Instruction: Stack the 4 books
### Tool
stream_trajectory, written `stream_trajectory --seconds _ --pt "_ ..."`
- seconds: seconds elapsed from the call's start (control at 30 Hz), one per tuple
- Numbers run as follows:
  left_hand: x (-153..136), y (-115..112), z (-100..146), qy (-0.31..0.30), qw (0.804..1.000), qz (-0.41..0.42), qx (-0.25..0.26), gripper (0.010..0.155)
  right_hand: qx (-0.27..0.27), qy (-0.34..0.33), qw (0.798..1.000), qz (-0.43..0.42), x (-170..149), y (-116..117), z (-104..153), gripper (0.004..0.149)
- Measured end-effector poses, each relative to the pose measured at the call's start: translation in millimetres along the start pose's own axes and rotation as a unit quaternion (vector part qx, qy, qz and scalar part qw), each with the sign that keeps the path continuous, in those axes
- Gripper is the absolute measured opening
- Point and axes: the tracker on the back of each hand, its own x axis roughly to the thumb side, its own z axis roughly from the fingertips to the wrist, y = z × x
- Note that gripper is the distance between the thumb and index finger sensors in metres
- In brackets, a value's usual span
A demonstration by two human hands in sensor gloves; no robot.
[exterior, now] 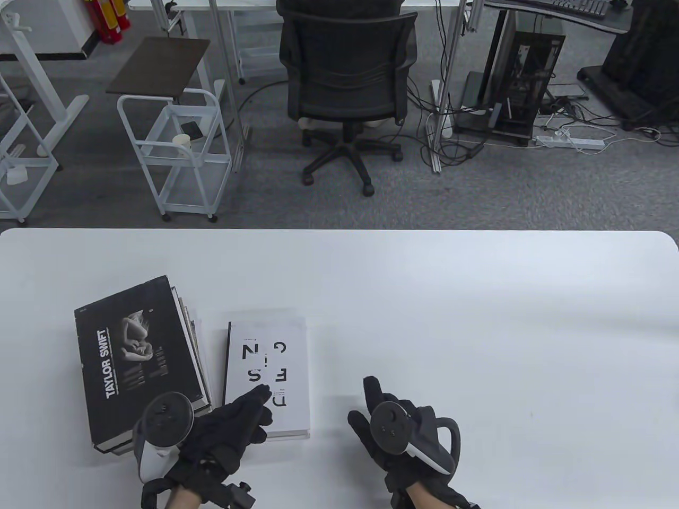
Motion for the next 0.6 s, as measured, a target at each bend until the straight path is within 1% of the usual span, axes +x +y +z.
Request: stream_trajectory --seconds 0.1,0.2,0.27,0.33,0.43,0.6 --pt "-1.1 0.6 -1.3 -0.007 0.999 -0.043 0.005 0.065 0.002 -0.025 1.0 0.011 13.7 -0.6 -1.3 0.071" --pt "-2.3 8.6 -0.4 -0.012 1.0 -0.019 0.022 0.065 -0.004 -0.066 0.996 0.063 37.0 3.5 -9.3 0.071" --pt "-3.0 13.6 2.2 -0.012 0.999 0.006 0.033 0.065 0.016 -0.077 0.992 0.096 53.6 8.2 -20.5 0.073" --pt "-1.0 15.8 5.8 -0.015 0.999 -0.001 0.042 0.065 0.05 -0.078 0.993 0.075 66.1 14.0 -33.0 0.074" --pt "1.6 14.8 9.6 -0.011 0.999 -0.024 0.042 0.064 0.09 -0.079 0.993 0.003 78.8 23.3 -46.7 0.072" --pt "1.0 15.0 9.3 -0.007 0.998 -0.037 0.048 0.063 0.121 -0.091 0.988 0.042 90.4 39.1 -52.5 0.067"
